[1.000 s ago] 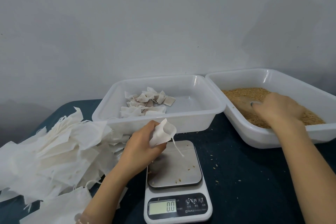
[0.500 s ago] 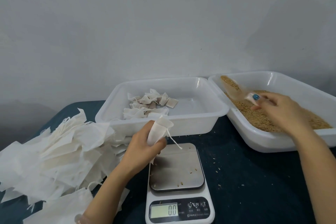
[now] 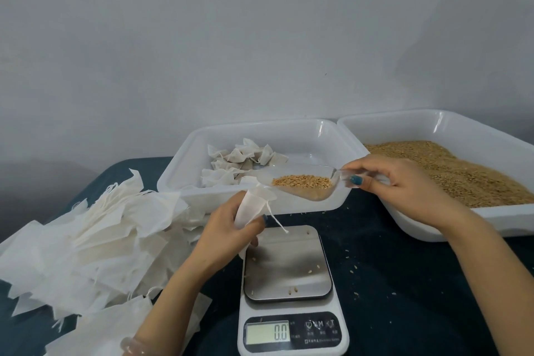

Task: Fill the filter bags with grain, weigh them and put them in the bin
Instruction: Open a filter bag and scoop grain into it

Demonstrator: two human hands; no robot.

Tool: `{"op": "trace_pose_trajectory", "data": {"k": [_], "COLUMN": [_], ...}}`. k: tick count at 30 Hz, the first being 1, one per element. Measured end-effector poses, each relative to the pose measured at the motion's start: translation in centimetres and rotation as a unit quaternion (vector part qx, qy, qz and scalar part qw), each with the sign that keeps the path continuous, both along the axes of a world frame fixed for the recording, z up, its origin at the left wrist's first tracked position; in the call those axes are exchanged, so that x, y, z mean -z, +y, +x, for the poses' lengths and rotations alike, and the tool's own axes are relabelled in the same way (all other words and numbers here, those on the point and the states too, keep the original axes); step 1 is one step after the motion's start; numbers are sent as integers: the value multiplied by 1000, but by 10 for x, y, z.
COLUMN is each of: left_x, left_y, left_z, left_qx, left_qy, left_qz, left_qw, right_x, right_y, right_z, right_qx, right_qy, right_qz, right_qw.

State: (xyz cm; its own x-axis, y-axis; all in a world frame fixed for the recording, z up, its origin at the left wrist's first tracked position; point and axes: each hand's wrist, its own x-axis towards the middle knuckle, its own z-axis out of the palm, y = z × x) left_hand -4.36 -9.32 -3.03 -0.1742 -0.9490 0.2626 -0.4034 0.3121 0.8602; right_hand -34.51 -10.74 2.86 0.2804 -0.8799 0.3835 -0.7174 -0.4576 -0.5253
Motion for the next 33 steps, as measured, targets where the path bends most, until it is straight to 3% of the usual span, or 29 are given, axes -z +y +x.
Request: {"op": "trace_pose_trajectory", "data": {"k": [7,17,33], "left_x": [4,7,4], "left_y": [-4,-3,5], "left_z": [1,-1,-10], "left_qx": [-9,12,80], "left_qy": [-13,-68,5], "left_qz": [-5,-30,18], "left_qw": [1000,997,997], "right_x": [-12,-41,-56], "right_y": [4,3,-4], "right_z": [-1,19,32], "right_qx": [12,12,-17], "right_qy": [119,276,307], "right_qz": [-44,-126,-290], "right_qw": [992,953,906]}}
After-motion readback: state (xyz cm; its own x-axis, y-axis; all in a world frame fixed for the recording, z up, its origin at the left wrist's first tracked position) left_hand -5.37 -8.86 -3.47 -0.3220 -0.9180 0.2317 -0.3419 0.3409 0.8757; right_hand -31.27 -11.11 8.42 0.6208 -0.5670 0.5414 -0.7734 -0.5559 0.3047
